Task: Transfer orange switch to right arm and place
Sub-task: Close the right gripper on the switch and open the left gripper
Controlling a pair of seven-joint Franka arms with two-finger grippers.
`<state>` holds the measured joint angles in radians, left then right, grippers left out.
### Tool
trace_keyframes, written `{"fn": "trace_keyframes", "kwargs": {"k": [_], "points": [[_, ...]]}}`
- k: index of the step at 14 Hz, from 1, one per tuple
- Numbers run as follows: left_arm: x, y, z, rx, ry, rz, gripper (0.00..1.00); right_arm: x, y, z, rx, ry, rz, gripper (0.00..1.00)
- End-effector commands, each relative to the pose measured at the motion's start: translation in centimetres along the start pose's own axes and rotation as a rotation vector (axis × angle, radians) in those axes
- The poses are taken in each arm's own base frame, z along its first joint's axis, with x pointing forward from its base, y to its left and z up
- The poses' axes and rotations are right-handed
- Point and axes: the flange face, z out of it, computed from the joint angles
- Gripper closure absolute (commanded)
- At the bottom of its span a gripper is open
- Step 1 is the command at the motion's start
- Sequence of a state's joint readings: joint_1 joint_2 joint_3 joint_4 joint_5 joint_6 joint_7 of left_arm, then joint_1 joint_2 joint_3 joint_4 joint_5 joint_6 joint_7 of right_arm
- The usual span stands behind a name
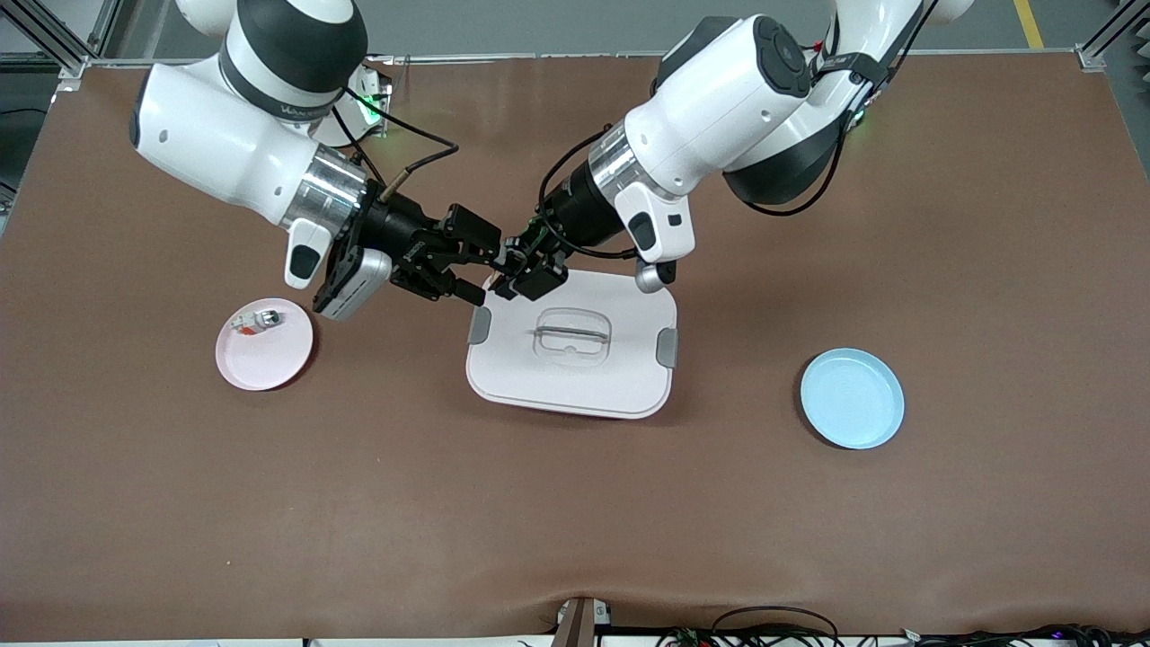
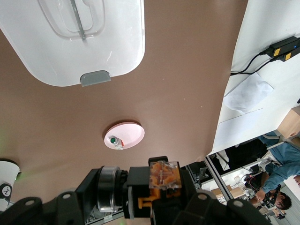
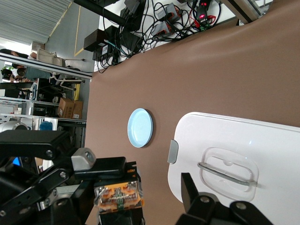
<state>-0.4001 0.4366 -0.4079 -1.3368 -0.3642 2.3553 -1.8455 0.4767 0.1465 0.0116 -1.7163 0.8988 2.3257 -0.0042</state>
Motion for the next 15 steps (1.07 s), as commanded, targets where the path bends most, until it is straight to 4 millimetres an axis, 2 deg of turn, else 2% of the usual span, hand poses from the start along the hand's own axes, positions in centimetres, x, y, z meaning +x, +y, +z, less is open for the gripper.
{"fn": "trace_keyframes", "kwargs": {"k": [1,3,7,8,10,12,13,15], "points": [[-0.41,0.18,-0.38,-0.015,0.007,0.002,0.74,0.35,-0.56,0.29,-0.01,0.007,-0.005,0.36],[-0.41,0.18,-0.38,-0.015,0.007,0.002,0.74,0.35,-0.56,0.29,-0.01,0.007,-0.005,0.43],[-0.41,0.18,-0.38,-0.015,0.007,0.002,0.74,0.35,-0.55,0.29,-0.011,0.007,-0.004,0.65],[-0.41,0.18,-0.38,-0.015,0.007,0.002,0.74,0.32,-0.49,0.33,-0.013,0.006,-0.004,0.74],[-0.41,0.18,-0.38,-0.015,0.007,0.003,0.74,0.2,-0.42,0.49,-0.015,0.001,-0.003,1.0],[-0.41,0.18,-0.38,-0.015,0.007,0.003,0.73,0.14,-0.54,0.53,-0.014,-0.002,0.019,1.0],[-0.41,0.18,-0.38,-0.015,0.007,0.008,0.68,0.15,-0.61,0.5,-0.014,-0.003,0.02,1.0],[-0.33,0.23,-0.42,-0.016,0.009,0.014,0.24,0.21,-0.61,0.41,-0.013,-0.002,0.02,1.0]]}}
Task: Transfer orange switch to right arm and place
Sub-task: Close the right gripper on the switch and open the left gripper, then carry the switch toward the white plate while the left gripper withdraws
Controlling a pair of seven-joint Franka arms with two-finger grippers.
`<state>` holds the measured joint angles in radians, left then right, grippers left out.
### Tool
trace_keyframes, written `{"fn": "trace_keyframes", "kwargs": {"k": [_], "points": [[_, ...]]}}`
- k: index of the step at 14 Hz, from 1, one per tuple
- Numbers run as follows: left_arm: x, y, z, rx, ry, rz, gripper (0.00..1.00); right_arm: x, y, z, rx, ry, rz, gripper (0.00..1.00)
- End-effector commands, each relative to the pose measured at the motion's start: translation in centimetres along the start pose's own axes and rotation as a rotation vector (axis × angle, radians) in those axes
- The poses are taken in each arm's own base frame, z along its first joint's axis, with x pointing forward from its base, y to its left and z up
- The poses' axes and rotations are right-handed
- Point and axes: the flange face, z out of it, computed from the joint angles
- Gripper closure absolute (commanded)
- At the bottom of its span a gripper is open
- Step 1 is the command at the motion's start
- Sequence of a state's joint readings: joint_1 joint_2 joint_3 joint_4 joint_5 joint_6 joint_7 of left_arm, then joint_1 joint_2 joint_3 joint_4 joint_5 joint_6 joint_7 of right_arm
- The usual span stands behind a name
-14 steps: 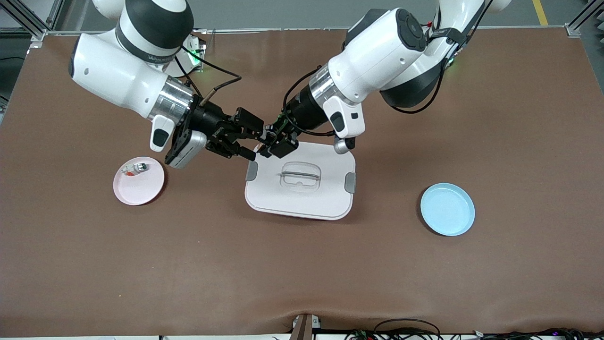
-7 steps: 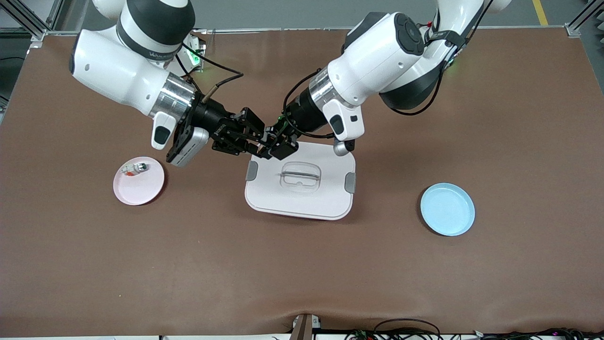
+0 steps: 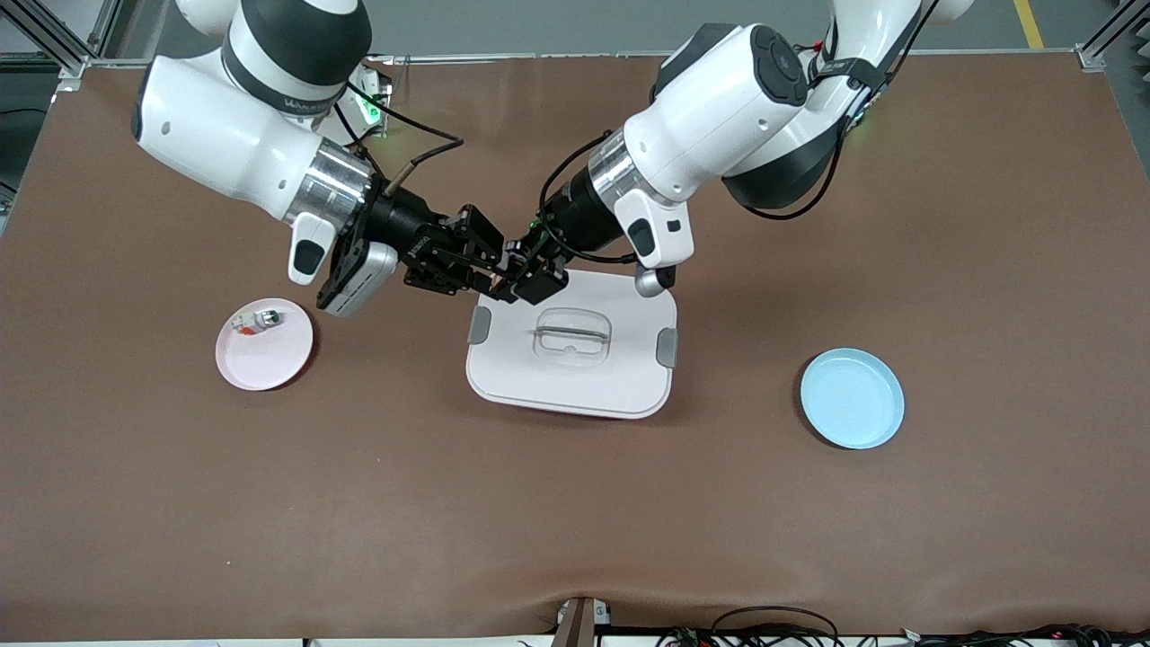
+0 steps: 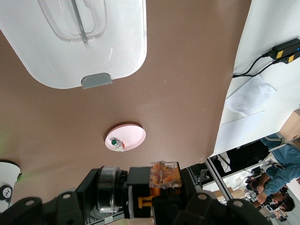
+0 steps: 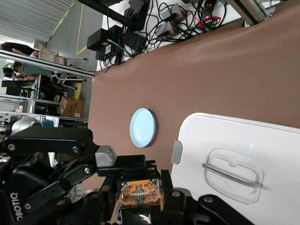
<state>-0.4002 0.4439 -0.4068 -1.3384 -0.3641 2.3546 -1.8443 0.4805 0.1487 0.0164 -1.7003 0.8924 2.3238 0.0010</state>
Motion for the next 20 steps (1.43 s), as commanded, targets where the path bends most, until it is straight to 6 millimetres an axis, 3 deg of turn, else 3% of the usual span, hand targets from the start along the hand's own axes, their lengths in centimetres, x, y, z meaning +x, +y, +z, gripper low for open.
{"fn": "trace_keyframes", "kwargs": {"k": [1,3,7,9,13,16,18,20], "points": [[-0.7,0.3,-0.9,-0.024,0.005,0.018,0.22,0.3,0.3,0.4,-0.018,-0.001,0.032,1.0],[-0.8,0.3,-1.0,-0.025,0.005,0.017,0.0,0.2,0.3,0.4,-0.019,-0.002,0.027,1.0],[-0.5,0.5,-1.3,-0.03,0.006,0.013,0.0,0.4,1.1,0.4,-0.094,-0.01,-0.12,1.0],[-0.8,0.8,-3.2,-0.051,0.01,0.015,0.0,0.2,1.8,0.8,-0.104,-0.038,-0.193,1.0],[0.7,0.8,-5.1,-0.014,0.098,0.04,0.0,-0.2,4.5,1.4,-0.199,-0.128,-0.372,1.0],[1.9,1.5,-5.9,-0.029,0.126,0.049,0.0,0.2,6.9,0.5,-0.279,-0.208,-0.466,1.0],[3.2,1.6,-5.6,-0.024,0.176,0.059,0.0,0.2,8.9,0.1,-0.342,-0.263,-0.507,1.0],[4.6,0.9,-4.0,0.003,0.241,0.102,0.0,0.4,10.3,-0.6,-0.408,-0.317,-0.572,1.0]]}}
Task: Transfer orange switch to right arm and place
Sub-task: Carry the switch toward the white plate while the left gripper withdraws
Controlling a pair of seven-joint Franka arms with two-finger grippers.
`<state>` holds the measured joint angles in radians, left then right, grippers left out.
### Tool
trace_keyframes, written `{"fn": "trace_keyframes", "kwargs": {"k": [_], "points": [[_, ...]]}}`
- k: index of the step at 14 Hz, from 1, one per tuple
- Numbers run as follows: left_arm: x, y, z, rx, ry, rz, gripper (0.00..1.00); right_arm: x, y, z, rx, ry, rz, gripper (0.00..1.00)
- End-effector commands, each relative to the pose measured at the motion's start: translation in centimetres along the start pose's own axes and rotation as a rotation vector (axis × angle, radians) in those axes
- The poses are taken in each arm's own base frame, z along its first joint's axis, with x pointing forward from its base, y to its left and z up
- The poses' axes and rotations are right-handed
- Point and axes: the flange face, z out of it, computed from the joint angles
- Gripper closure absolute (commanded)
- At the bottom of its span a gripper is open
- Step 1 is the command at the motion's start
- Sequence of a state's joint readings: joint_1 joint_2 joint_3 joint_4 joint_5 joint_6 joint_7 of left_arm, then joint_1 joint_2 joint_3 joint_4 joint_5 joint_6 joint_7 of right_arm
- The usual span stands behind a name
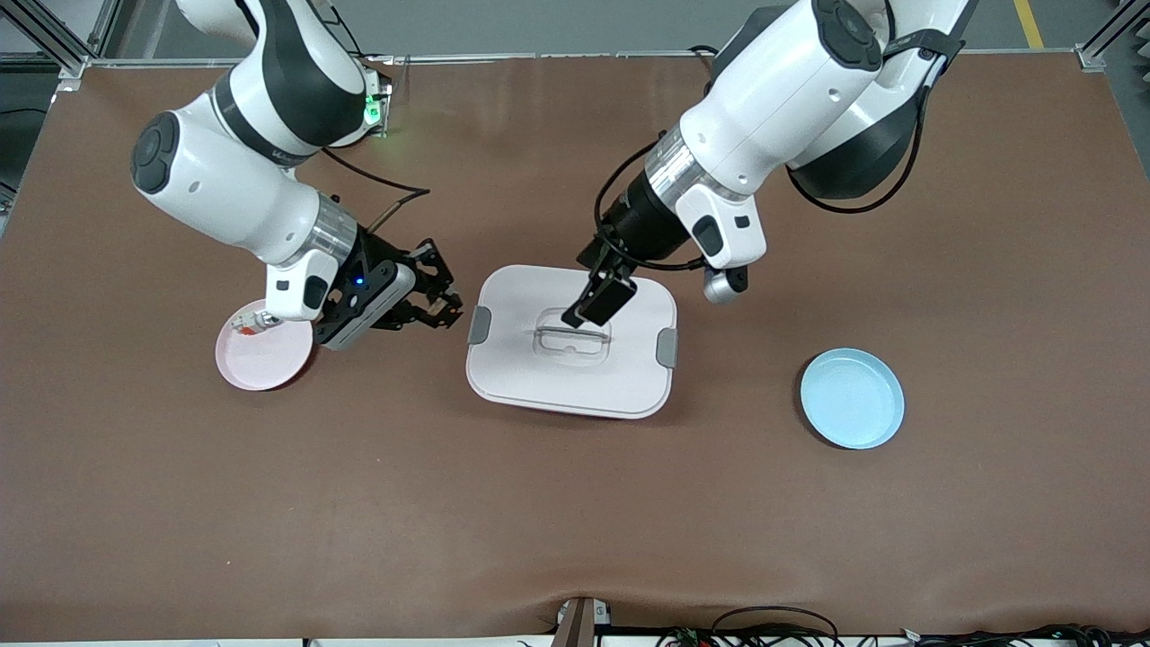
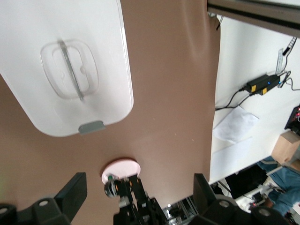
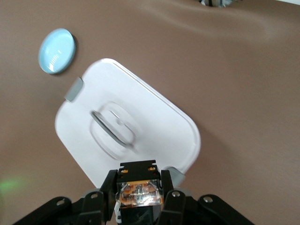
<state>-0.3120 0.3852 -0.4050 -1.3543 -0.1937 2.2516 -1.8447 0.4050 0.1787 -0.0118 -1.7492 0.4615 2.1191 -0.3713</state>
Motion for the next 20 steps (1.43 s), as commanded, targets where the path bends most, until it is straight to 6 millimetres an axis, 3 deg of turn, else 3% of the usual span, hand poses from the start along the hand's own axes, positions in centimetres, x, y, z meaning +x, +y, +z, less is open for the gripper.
{"fn": "trace_keyframes", "kwargs": {"k": [1,6,12,17,20], "points": [[1.3,-1.5,1.6,0.036,0.082,0.044,0.0,-1.1,2.2,-0.4,-0.061,-0.069,-0.099,1.0],[4.3,-3.3,4.2,0.13,0.161,0.09,0.0,-4.5,7.1,0.6,-0.131,-0.19,-0.311,1.0],[11.2,-5.0,3.7,0.247,0.227,0.213,0.0,-9.5,10.6,1.7,-0.133,-0.301,-0.433,1.0],[18.2,-6.7,0.6,0.482,0.225,0.389,0.0,-13.9,14.2,3.0,-0.185,-0.376,-0.596,1.0],[22.3,-6.9,-2.6,0.576,0.167,0.573,0.0,-16.4,16.9,4.0,-0.195,-0.374,-0.734,1.0]]}}
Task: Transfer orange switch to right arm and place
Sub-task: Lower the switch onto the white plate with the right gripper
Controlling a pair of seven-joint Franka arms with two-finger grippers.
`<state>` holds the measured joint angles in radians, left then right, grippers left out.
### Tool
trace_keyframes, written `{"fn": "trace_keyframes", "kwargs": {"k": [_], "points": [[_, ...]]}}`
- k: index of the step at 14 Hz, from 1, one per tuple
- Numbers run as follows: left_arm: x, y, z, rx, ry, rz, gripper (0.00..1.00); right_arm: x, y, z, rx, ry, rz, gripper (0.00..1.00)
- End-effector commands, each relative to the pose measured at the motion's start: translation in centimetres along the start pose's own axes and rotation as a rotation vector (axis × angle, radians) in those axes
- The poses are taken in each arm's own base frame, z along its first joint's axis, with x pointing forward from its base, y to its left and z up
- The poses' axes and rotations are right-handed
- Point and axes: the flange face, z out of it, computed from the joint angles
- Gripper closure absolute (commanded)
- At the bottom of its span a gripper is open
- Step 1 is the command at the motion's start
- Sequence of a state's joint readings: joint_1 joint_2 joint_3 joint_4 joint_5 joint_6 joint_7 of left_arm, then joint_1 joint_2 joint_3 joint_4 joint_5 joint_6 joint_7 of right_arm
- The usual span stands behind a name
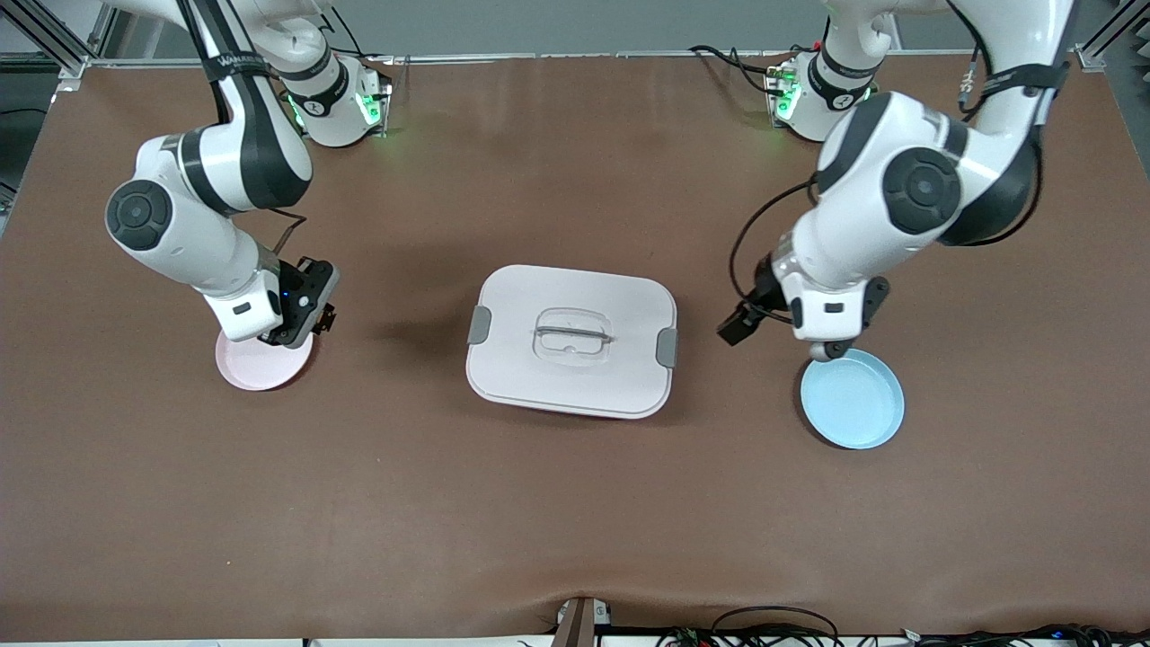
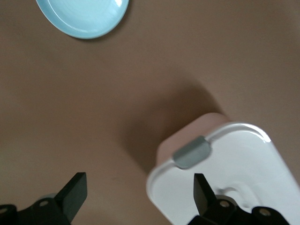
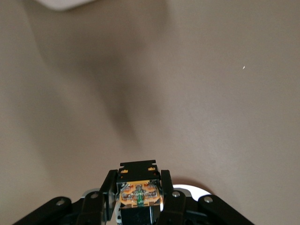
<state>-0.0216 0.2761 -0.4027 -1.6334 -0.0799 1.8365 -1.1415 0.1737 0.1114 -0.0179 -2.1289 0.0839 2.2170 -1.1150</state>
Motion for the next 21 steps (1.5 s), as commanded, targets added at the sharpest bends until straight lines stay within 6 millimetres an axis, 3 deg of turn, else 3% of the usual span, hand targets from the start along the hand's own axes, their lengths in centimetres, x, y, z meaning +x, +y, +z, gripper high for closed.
{"fn": "trace_keyframes", "kwargs": {"k": [1,4,9,12,17,21], "points": [[2.2,-3.3,-1.7,0.039,0.008,0.19,0.0,-3.1,-0.5,1.2,-0.051,-0.029,-0.109,1.0],[5.7,-5.4,-2.3,0.037,0.0,0.409,0.0,-5.5,-0.3,3.0,-0.1,-0.092,-0.15,1.0],[11.2,-9.1,-3.9,0.061,0.046,0.57,0.0,-8.9,0.6,6.0,-0.148,-0.168,-0.218,1.0],[13.6,-11.6,-6.2,0.056,0.086,0.66,0.0,-10.8,1.3,8.3,-0.166,-0.17,-0.234,1.0],[14.9,-13.9,-9.8,0.037,0.145,0.624,0.0,-13.9,2.7,11.7,-0.168,-0.16,-0.304,1.0],[15.2,-17.5,-13.2,0.052,0.179,0.654,0.0,-13.7,2.9,13.2,-0.185,-0.141,-0.302,1.0]]}}
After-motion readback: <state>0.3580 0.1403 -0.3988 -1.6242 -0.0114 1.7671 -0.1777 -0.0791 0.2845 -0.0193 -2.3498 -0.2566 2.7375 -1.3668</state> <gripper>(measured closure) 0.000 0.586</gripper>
